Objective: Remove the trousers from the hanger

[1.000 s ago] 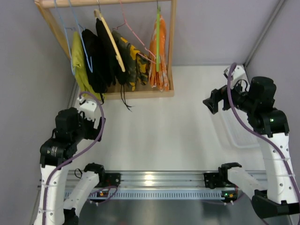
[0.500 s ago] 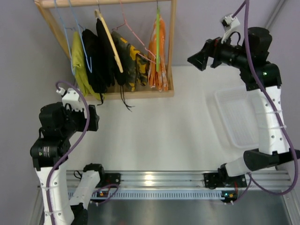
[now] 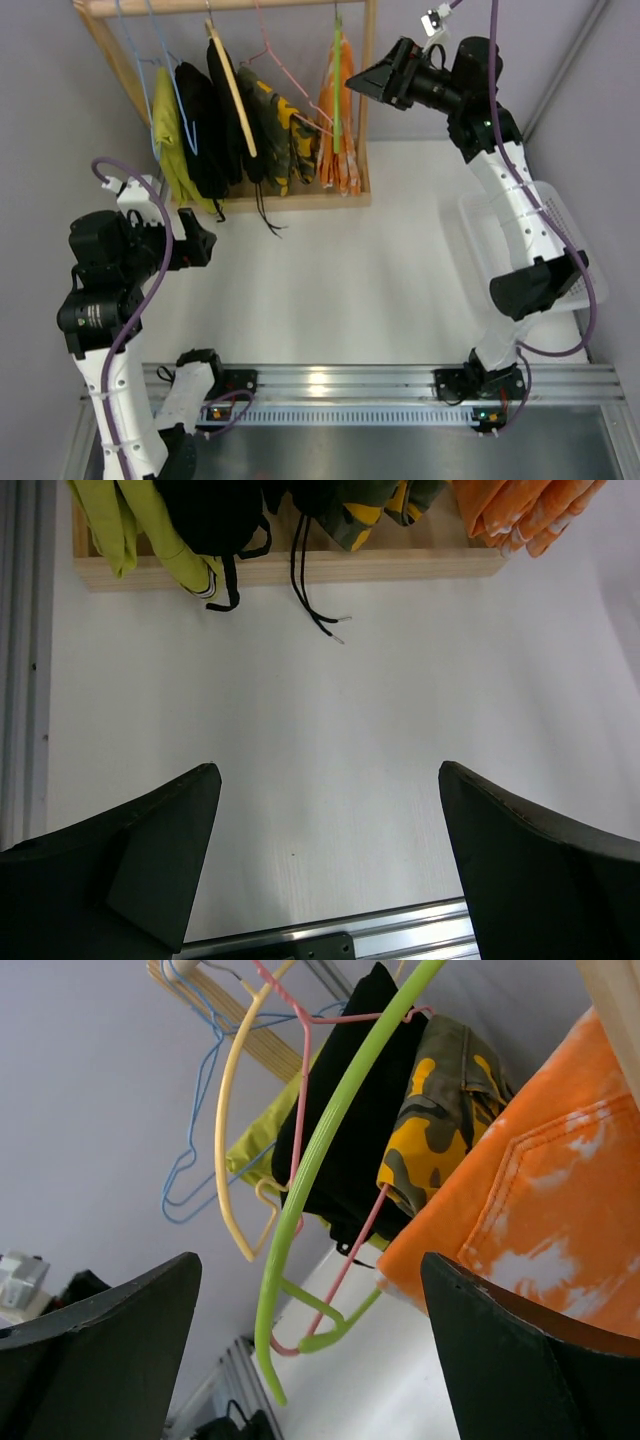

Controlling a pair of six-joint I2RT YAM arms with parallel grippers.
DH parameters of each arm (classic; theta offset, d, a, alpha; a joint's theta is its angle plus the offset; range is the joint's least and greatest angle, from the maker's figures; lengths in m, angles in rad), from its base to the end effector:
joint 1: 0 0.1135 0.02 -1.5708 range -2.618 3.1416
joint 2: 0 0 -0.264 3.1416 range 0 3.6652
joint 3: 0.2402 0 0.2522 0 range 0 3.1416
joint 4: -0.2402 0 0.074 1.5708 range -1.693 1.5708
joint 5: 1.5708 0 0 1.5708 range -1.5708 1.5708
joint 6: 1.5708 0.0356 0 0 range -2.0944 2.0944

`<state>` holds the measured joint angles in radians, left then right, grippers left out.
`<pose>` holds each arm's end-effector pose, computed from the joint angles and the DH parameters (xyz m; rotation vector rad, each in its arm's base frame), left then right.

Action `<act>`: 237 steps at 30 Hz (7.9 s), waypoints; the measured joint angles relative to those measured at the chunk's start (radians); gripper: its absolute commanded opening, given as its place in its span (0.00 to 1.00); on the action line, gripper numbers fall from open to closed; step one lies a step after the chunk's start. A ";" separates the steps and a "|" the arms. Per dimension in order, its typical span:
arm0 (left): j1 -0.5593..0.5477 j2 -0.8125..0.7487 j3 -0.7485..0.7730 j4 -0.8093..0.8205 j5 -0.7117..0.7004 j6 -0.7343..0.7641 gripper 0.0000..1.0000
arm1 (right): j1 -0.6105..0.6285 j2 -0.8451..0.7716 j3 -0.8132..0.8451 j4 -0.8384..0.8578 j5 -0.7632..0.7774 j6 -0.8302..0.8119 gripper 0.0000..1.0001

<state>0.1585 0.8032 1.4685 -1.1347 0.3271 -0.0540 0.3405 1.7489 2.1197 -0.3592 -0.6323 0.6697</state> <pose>0.0891 0.0027 0.4532 -0.0106 2.0236 -0.2672 0.3474 0.1454 0.5192 -0.2644 1.6921 1.2614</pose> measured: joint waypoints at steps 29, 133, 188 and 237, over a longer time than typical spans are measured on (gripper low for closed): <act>0.012 -0.023 -0.040 0.027 0.041 -0.033 0.98 | 0.114 0.147 0.023 0.204 -0.002 0.323 0.14; 0.014 0.127 0.272 0.360 0.629 -0.393 0.97 | 0.065 -0.538 -0.710 0.459 -0.219 0.436 0.00; -0.834 0.836 0.289 1.200 0.280 -1.075 0.63 | 0.009 -0.742 -0.998 0.379 -0.023 0.374 0.00; -0.827 0.898 0.263 1.326 0.317 -1.241 0.12 | 0.094 -0.713 -1.001 0.454 -0.047 0.283 0.00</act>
<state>-0.6682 1.7008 1.7317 0.1913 0.6441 -1.2949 0.4347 1.0359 1.1187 0.0944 -0.6796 0.9524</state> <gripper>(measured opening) 0.197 0.120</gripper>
